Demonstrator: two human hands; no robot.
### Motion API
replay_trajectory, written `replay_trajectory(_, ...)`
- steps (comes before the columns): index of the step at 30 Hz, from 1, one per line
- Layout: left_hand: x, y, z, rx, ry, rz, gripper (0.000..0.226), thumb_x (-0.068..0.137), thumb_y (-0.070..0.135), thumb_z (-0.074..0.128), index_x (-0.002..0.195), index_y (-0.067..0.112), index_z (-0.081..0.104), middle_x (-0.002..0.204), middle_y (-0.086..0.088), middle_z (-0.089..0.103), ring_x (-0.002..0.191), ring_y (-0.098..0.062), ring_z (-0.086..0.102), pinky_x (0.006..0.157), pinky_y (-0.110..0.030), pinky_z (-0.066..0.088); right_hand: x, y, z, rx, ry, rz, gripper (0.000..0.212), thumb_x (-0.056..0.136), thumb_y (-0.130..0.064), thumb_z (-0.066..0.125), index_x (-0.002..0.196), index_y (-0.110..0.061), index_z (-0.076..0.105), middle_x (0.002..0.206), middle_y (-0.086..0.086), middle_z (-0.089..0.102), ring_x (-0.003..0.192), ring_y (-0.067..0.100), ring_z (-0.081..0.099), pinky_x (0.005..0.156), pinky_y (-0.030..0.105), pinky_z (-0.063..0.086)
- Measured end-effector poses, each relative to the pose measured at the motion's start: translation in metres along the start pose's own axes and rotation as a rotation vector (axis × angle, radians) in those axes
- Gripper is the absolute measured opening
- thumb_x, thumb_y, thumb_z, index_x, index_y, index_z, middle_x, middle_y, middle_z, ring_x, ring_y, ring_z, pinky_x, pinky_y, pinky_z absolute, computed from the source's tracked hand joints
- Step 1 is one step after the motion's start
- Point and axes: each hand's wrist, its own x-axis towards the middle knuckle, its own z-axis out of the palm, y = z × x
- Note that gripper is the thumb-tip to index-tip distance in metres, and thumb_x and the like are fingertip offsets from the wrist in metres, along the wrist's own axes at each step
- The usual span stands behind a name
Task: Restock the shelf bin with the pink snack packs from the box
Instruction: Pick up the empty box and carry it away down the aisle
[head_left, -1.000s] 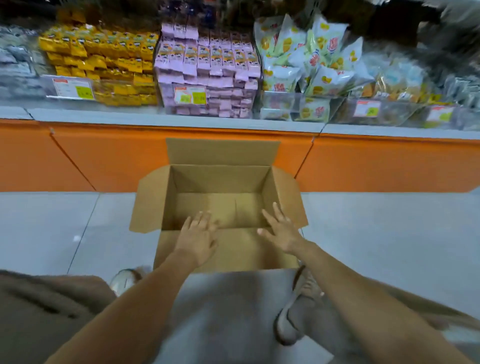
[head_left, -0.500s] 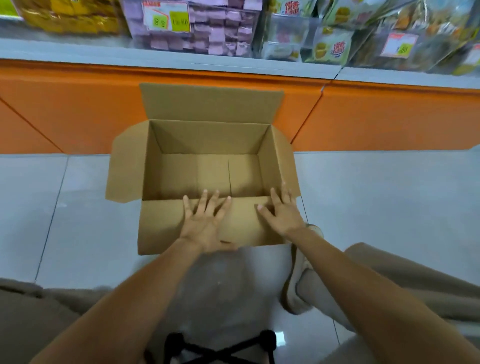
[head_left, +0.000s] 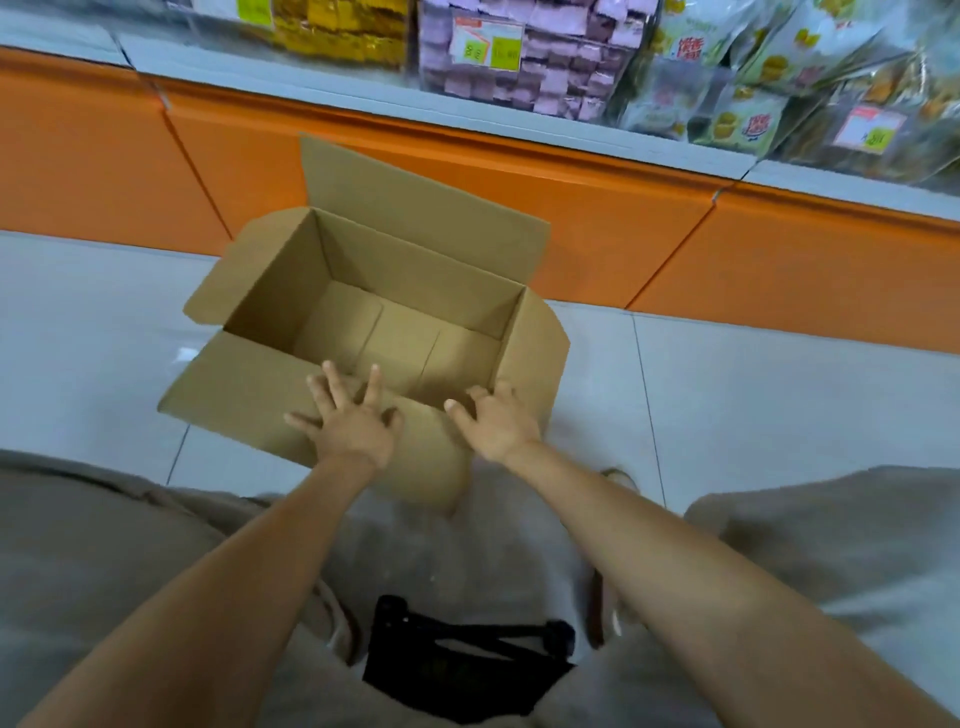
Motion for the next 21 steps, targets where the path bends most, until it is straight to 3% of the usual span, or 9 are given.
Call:
replay_trajectory(2,0.0,0.008,0.004,-0.102,-0.016,-0.1,0.072,0.094,0.067,0.023,0.152,0.038,-0.009,0.156,-0.015,-0.028,0.142,-0.041,-0.025,0.109,-0.072,0.0,0.018,0.006,-0.009,-0.032,0.081,-0.085,0.056,0.098,-0.051,0.035,0.144,-0.019,0.04,0.152,0.019,0.024,0.141,0.033,0.024,0.112,0.04,0.027)
replay_trajectory(4,0.004,0.02,0.011,-0.162,-0.01,-0.184,0.081,0.087,0.076,0.021,0.152,0.036,-0.007,0.155,-0.018,-0.03,0.141,-0.042,-0.028,0.107,-0.073,-0.001,0.042,0.019,-0.015,-0.087,0.106,-0.165,0.059,0.099,-0.05,0.033,0.151,-0.023,0.027,0.161,0.01,0.001,0.149,0.026,0.001,0.118,0.04,0.012)
replay_trajectory(8,0.014,0.04,0.024,-0.251,0.048,-0.3,0.1,0.081,0.081,0.029,0.153,0.025,-0.011,0.152,-0.021,-0.033,0.141,-0.04,-0.029,0.108,-0.074,0.004,0.071,0.05,-0.006,-0.216,0.024,-0.218,0.06,0.1,-0.051,0.025,0.154,-0.026,0.012,0.16,0.005,-0.018,0.147,0.019,-0.018,0.12,0.039,-0.005)
replay_trajectory(14,0.019,0.02,0.039,-0.333,0.121,-0.209,0.106,0.083,0.067,0.049,0.15,0.023,-0.021,0.147,-0.019,-0.042,0.139,-0.04,-0.032,0.114,-0.065,-0.001,0.058,0.052,0.042,-0.131,0.259,-0.225,0.062,0.096,-0.049,0.017,0.152,-0.024,0.022,0.162,0.009,-0.001,0.149,0.025,-0.002,0.12,0.043,0.013)
replay_trajectory(19,0.008,-0.022,0.042,-0.283,0.153,-0.141,0.105,0.083,0.062,0.052,0.151,0.025,-0.02,0.15,-0.017,-0.038,0.141,-0.037,-0.029,0.115,-0.063,0.001,0.025,0.022,0.065,-0.129,0.283,-0.164,0.062,0.095,-0.05,0.015,0.149,-0.024,0.031,0.161,0.009,0.013,0.148,0.026,0.012,0.105,0.043,0.032)
replay_trajectory(21,0.003,-0.042,0.04,-0.23,0.165,-0.123,0.103,0.085,0.06,0.051,0.152,0.023,-0.018,0.153,-0.011,-0.036,0.143,-0.032,-0.029,0.114,-0.065,0.002,0.008,0.009,0.076,-0.142,0.299,-0.145,0.058,0.095,-0.049,0.022,0.144,-0.025,0.042,0.156,0.01,0.029,0.143,0.028,0.029,0.094,0.042,0.041)
